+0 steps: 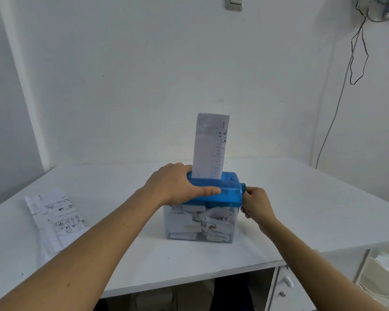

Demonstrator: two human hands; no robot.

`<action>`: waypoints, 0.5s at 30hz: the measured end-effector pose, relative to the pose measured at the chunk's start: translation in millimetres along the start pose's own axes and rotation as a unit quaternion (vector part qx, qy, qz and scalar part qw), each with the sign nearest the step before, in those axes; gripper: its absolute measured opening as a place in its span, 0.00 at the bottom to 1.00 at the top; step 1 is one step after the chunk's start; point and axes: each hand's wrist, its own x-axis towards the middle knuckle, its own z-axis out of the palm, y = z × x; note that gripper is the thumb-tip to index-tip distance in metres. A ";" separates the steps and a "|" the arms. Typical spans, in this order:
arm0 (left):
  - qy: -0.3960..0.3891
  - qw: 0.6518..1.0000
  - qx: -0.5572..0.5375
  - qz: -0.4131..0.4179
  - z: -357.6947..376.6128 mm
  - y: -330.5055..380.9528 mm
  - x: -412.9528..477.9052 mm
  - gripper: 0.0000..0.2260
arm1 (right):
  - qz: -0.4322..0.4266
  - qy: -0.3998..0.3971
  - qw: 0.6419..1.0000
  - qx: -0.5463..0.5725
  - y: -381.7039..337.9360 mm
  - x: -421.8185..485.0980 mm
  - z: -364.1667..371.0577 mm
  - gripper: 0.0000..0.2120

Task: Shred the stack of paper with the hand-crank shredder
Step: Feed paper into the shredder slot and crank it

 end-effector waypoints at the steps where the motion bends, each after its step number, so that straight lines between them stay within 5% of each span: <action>1: 0.000 1.000 0.001 -0.001 -0.3 0.4 -0.1 0.48 | -0.003 0.003 1.000 0.004 2.1 -5.6 0.2 0.17; 8: -0.004 1.000 0.005 -0.004 -0.8 -0.1 1.1 0.45 | -0.025 -0.024 0.999 0.000 4.2 -46.2 -12.2 0.21; 15: -0.017 1.000 0.002 -0.012 -0.8 -0.6 4.9 0.47 | -0.134 -0.161 0.971 0.118 -5.5 -89.1 -54.6 0.18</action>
